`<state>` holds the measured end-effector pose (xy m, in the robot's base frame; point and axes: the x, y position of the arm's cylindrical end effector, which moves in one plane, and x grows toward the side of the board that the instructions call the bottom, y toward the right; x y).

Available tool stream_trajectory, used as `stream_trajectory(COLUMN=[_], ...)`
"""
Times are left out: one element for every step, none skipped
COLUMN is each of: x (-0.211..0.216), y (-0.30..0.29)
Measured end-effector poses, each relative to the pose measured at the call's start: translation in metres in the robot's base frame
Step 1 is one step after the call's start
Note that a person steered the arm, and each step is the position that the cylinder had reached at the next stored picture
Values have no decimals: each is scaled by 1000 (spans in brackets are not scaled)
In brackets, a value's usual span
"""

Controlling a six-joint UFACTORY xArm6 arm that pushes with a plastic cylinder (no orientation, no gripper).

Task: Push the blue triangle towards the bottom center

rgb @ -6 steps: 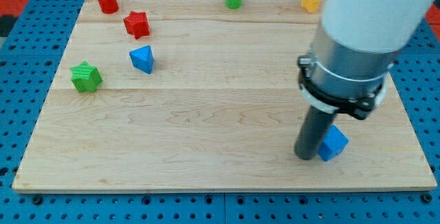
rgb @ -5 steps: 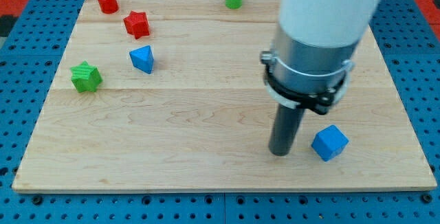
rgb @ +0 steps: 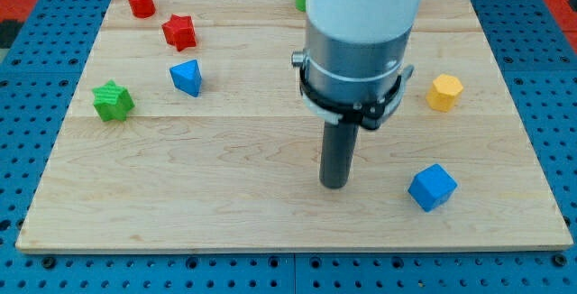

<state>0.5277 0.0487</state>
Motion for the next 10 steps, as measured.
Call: stream_trajectory(x=[-28,-46,-55,-82,-96,-96,-112,-126,-130,-149], y=[-7,-30,-31,-35,-44,-44,-44,-44,-44,-55])
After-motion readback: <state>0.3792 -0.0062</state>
